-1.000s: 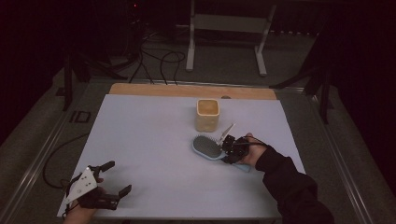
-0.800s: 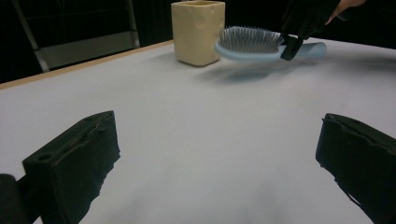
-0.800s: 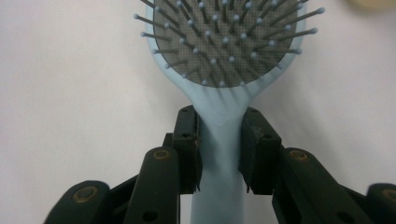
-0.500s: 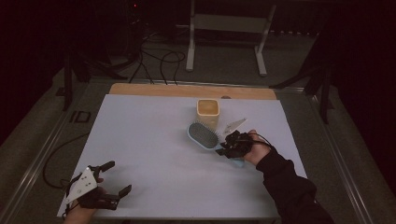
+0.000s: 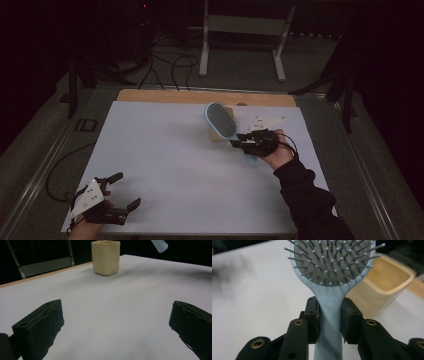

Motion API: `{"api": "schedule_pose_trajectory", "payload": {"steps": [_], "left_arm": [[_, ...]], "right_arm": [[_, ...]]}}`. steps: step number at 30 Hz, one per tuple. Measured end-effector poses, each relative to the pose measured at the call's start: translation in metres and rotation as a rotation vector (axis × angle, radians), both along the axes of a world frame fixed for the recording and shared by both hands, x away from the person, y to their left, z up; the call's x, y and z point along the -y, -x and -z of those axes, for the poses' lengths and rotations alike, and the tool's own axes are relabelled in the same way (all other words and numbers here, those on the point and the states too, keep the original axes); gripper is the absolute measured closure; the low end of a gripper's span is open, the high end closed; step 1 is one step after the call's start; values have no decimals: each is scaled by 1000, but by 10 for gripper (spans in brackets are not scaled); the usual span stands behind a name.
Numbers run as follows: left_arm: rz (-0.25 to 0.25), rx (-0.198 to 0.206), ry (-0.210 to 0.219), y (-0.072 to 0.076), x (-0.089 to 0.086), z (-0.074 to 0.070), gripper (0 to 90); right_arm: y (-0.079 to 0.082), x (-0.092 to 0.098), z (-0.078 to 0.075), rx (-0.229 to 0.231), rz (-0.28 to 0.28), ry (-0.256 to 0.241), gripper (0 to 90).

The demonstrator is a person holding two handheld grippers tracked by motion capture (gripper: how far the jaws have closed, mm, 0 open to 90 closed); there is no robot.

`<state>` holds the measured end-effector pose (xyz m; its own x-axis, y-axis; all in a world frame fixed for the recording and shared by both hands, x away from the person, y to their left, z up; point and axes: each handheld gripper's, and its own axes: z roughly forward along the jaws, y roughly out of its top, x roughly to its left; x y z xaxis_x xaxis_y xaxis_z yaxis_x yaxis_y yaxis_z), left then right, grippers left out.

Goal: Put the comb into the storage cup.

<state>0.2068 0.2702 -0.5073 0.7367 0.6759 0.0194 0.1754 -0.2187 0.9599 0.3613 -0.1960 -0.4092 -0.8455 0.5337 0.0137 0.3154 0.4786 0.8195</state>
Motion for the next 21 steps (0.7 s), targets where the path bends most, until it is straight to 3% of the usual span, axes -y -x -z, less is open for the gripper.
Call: {"api": "schedule_pose_trajectory", "payload": {"steps": [9,21], "left_arm": [[-1,-2,2,0,0,0,0],[-2,-4,4,0,0,0,0]], "right_arm": [[-2,0,-16,84,62,-82,711],[-15,-8,-37,143,166,-173,711]]}}
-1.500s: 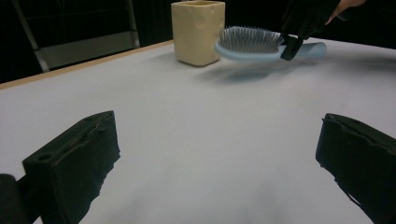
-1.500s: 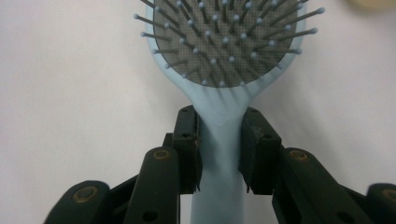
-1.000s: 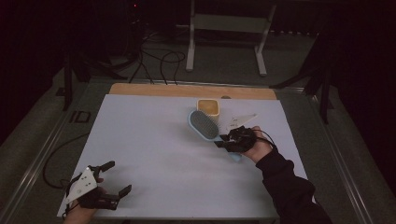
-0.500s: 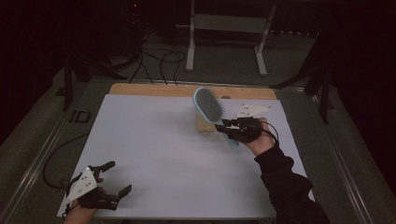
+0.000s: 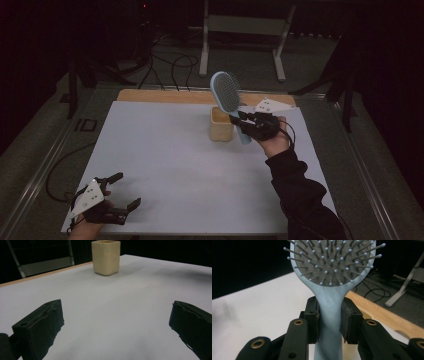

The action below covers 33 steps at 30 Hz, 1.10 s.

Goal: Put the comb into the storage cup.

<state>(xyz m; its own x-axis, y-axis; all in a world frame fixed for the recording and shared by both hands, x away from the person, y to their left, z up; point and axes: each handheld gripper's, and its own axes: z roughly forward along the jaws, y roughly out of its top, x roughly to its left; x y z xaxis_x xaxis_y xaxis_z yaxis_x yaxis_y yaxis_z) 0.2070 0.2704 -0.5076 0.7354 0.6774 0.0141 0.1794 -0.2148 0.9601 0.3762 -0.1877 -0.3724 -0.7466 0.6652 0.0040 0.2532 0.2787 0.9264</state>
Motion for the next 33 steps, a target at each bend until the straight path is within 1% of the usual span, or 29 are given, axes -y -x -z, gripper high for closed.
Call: {"api": "schedule_pose_trajectory", "payload": {"steps": [1,2,4,6,7,8,10,11,16,17,19,20,21,22,24,25,27,30,31,33], "left_arm": [[0,0,0,0,0,0,0],[0,0,0,0,0,0,0],[-1,0,0,0,0,0,0],[0,0,1,0,0,0,0],[0,0,2,0,0,0,0],[0,1,3,0,0,0,0],[1,0,4,0,0,0,0],[2,1,4,0,0,0,0],[2,0,5,0,0,0,0],[2,1,3,0,0,0,0],[2,1,4,0,0,0,0],[2,1,4,0,-1,0,0],[2,1,4,0,-1,0,0],[2,0,5,0,-1,0,0],[3,1,5,0,-1,0,0],[3,1,5,0,-1,0,0],[3,0,6,0,-1,0,0],[3,0,8,0,-1,0,0],[3,0,8,0,-1,0,0],[4,0,6,0,-1,0,0]], "right_arm": [[-1,-2,-3,17,23,-7,711],[-2,-2,-4,20,19,-7,711],[-4,-5,-7,31,44,-20,711],[-7,-6,-9,38,52,-27,710],[-8,-7,-10,41,69,-34,711],[-9,-8,-11,38,62,-36,710],[-10,-9,-12,42,76,-39,710],[-12,-10,-12,37,74,-39,710],[-16,-13,-13,52,107,-43,710],[-18,-14,-13,50,112,-50,711],[-20,-15,-13,59,129,-58,710],[-21,-16,-14,53,129,-66,710],[-22,-16,-14,62,138,-70,711],[-23,-17,-14,61,146,-79,711],[-24,-18,-14,58,146,-87,710],[-26,-19,-14,70,162,-93,710],[-28,-21,-14,73,176,-96,711],[-31,-23,-15,84,183,-108,710],[-32,-25,-15,79,184,-115,710],[-34,-27,-16,83,191,-120,710]]}}
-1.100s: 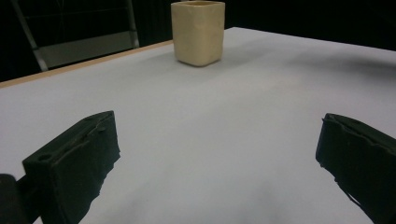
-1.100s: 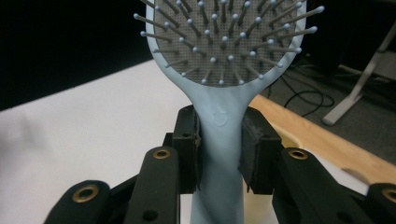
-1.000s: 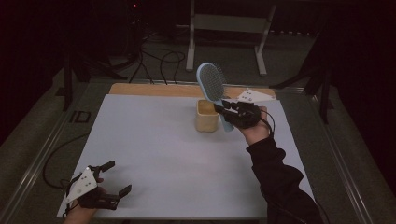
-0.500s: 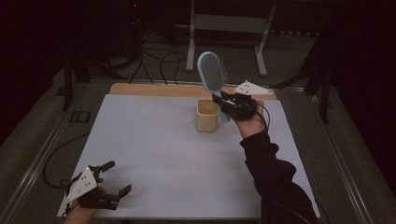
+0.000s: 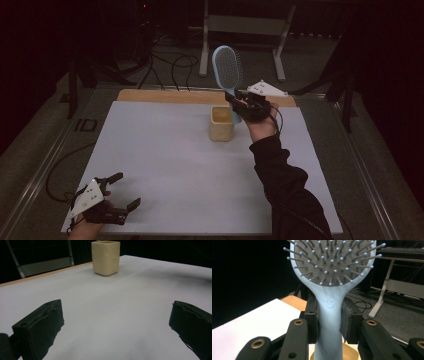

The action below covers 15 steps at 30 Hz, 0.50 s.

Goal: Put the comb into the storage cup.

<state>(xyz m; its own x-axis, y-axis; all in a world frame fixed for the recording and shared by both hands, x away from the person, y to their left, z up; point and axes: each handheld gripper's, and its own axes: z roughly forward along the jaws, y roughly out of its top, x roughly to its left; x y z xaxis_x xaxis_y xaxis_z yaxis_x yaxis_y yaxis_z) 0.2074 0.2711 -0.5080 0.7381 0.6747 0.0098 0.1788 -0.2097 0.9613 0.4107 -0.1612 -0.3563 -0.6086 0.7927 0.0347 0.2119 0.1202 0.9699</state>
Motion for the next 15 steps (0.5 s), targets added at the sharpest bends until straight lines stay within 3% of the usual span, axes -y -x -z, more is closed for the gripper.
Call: {"api": "schedule_pose_trajectory", "payload": {"steps": [10,15], "left_arm": [[-1,0,1,0,0,0,0],[-3,0,10,0,-1,0,0]], "right_arm": [[-10,-9,0,30,36,-59,710],[-16,-11,3,36,56,-63,710]]}}
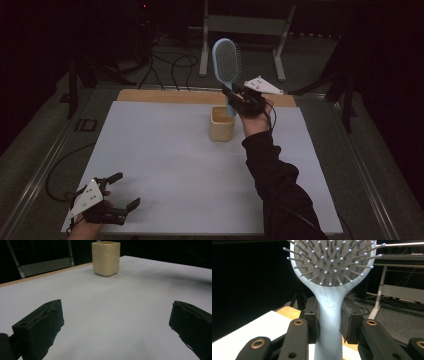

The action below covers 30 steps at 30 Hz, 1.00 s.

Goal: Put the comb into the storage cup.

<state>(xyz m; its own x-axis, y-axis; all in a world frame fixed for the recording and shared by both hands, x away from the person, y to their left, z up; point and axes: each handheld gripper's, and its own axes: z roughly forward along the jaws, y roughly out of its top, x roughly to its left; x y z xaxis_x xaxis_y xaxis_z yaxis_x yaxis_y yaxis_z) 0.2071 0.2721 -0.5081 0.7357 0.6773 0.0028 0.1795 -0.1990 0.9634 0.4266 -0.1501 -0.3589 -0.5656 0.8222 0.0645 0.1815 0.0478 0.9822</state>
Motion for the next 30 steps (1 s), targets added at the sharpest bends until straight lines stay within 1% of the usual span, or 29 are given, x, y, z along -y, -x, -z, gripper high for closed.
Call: {"api": "schedule_pose_trajectory", "payload": {"steps": [4,7,12,14,17,24,30], "left_arm": [[2,0,1,0,0,0,0],[1,-1,5,0,-1,0,0],[0,0,10,-1,-1,0,0],[1,1,9,0,-1,0,0],[1,0,11,0,-1,0,0],[0,-2,15,-1,-2,0,0],[1,-3,17,0,-2,0,0]], "right_arm": [[-5,-1,3,2,16,-19,710],[-8,-2,4,8,32,-9,710],[-15,-6,5,15,51,-19,710],[-16,-7,7,30,70,-22,710],[-19,-9,9,39,89,-31,710],[-27,-11,23,29,104,-47,710],[-30,-14,36,18,98,-51,710]]}}
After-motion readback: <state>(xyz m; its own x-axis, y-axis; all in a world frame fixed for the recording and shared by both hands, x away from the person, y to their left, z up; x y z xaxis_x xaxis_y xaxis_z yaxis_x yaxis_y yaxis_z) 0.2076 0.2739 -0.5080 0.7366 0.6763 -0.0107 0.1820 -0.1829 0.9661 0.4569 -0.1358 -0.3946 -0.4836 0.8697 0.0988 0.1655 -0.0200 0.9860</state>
